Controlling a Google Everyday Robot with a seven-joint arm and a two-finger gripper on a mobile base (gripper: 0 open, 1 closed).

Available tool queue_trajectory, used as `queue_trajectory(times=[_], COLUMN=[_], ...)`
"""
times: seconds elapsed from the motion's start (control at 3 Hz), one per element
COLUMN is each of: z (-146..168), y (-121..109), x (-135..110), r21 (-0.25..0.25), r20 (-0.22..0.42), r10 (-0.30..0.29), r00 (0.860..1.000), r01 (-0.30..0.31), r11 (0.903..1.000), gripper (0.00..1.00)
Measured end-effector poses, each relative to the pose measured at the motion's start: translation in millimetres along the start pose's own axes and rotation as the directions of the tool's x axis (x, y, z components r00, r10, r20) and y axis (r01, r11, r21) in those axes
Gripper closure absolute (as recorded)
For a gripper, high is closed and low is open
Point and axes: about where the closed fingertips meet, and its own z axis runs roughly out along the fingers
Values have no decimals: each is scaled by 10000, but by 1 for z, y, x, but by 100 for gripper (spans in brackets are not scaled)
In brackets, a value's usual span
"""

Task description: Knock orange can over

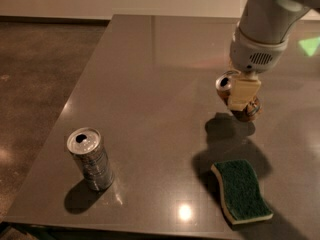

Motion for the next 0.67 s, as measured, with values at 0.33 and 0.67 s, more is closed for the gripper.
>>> queue_trajectory(times=[0.33, 0.67], z=[13, 22], y=[1, 3], x=[-4, -10], r21=[-147, -318], r20=[-651, -901], r10=[-468, -786], r00=[9968, 9928], r01=[459, 760], r11=[9988, 9966], gripper=[62, 39])
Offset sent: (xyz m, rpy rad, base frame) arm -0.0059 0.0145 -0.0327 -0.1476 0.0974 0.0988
